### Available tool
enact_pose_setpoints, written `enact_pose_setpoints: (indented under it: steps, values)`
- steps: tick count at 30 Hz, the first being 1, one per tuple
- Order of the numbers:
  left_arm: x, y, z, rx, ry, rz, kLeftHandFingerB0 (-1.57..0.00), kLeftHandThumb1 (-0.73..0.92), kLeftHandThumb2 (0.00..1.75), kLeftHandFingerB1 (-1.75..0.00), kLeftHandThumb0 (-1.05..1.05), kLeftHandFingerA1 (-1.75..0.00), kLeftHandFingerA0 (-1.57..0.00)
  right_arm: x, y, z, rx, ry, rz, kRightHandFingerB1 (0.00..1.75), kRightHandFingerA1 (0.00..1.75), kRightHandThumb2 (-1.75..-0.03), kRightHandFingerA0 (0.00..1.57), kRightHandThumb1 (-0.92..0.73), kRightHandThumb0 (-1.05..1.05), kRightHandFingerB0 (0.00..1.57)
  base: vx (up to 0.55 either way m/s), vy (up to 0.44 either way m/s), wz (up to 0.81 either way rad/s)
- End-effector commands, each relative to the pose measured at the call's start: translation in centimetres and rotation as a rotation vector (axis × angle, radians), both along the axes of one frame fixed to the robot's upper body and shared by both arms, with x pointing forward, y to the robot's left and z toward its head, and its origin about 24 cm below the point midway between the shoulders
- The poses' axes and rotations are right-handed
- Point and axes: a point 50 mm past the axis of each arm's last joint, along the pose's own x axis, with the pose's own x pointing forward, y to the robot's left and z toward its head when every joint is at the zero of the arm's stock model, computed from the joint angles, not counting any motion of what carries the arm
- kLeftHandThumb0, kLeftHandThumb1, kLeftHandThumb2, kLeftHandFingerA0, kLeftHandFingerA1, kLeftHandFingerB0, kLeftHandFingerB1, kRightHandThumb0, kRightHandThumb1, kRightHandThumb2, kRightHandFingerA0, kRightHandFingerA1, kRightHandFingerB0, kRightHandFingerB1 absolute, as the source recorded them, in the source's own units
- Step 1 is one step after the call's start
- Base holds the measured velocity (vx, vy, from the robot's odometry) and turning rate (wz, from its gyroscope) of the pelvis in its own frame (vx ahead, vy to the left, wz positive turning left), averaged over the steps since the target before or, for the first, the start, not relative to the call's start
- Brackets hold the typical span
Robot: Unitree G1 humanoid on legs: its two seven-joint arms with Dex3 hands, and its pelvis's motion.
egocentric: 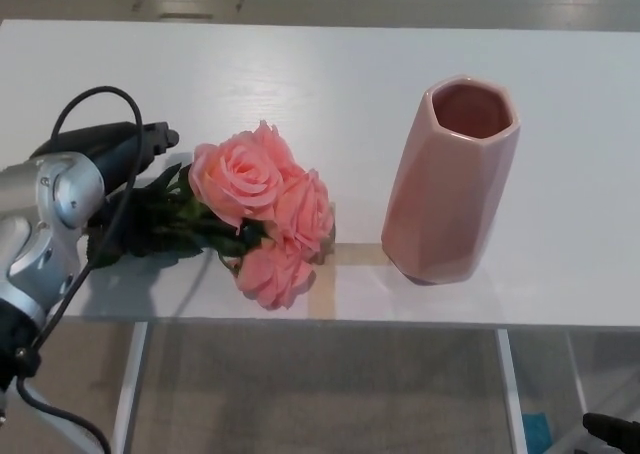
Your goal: Use the left hand to pick up the rose and then lift and insert it into the pink vase.
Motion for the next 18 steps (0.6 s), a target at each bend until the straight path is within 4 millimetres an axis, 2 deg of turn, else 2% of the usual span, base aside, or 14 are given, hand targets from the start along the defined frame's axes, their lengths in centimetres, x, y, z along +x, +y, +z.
enact_pose_setpoints:
  steps: [1, 4, 5, 7, 8, 12, 13, 18]
  values:
    - [0.4, -0.5, -0.4, 0.025, 0.021, 0.001, -0.03, 0.36, 0.7, -0.21, -0.57, -0.11, 0.0, -0.2, -0.2, -0.1, 0.007, 0.006, -0.015, 0.47, 0.5, -0.58, 0.58, -0.62, -0.2, 0.54, 0.0, 0.0, 0.0]
    - [0.4, -1.0, -0.5, 0.017, 0.029, 0.001, 0.0, 0.35, 0.75, -0.23, -0.54, -0.16, 0.0, 0.0, -0.1, 0.0, 0.011, -0.001, -0.017, 0.47, 0.5, -0.58, 0.58, -0.62, -0.2, 0.54, 0.0, 0.0, 0.0]
    - [0.4, -1.2, -0.7, 0.014, 0.034, 0.002, -0.02, 0.44, 0.54, -0.24, -0.56, -0.17, 0.0, 0.1, -0.1, 0.1, 0.013, -0.004, -0.016, 0.47, 0.5, -0.58, 0.58, -0.62, -0.2, 0.54, 0.0, 0.0, 0.0]
    - [0.3, -1.5, -0.8, 0.015, 0.04, 0.0, -0.02, 0.44, 0.54, -0.24, -0.56, -0.17, 0.0, 0.1, -0.1, 0.1, 0.013, -0.005, -0.02, 0.47, 0.5, -0.58, 0.58, -0.62, -0.2, 0.54, 0.0, 0.0, 0.0]
    - [0.4, -1.9, -1.1, 0.024, 0.046, -0.006, 0.0, 0.35, 0.75, -0.23, -0.54, -0.16, 0.0, 0.2, -0.1, 0.1, 0.014, -0.009, -0.02, 0.47, 0.5, -0.58, 0.58, -0.62, -0.2, 0.54, 0.0, 0.0, 0.0]
    - [0.4, -2.2, -1.3, 0.029, 0.048, -0.011, -0.04, 0.35, 0.71, -0.22, -0.55, -0.15, 0.0, 0.2, -0.1, 0.2, 0.014, -0.012, -0.02, 0.47, 0.5, -0.58, 0.58, -0.62, -0.2, 0.54, 0.0, 0.0, 0.0]
    - [0.4, -2.4, -1.4, 0.038, 0.044, -0.02, 0.0, 0.36, 0.76, -0.22, -0.56, -0.17, 0.0, 0.3, -0.1, 0.2, 0.015, -0.013, -0.019, 0.46, 0.5, -0.58, 0.58, -0.62, -0.2, 0.53, 0.0, 0.0, 0.0]
    - [0.3, -3.0, -1.7, 0.072, 0.041, -0.055, -0.03, 0.38, 0.76, -0.21, -0.59, -0.2, -0.03, 0.5, 0.0, 0.3, 0.018, -0.018, -0.02, 0.46, 0.5, -0.58, 0.58, -0.62, -0.2, 0.53, 0.0, 0.0, 0.0]
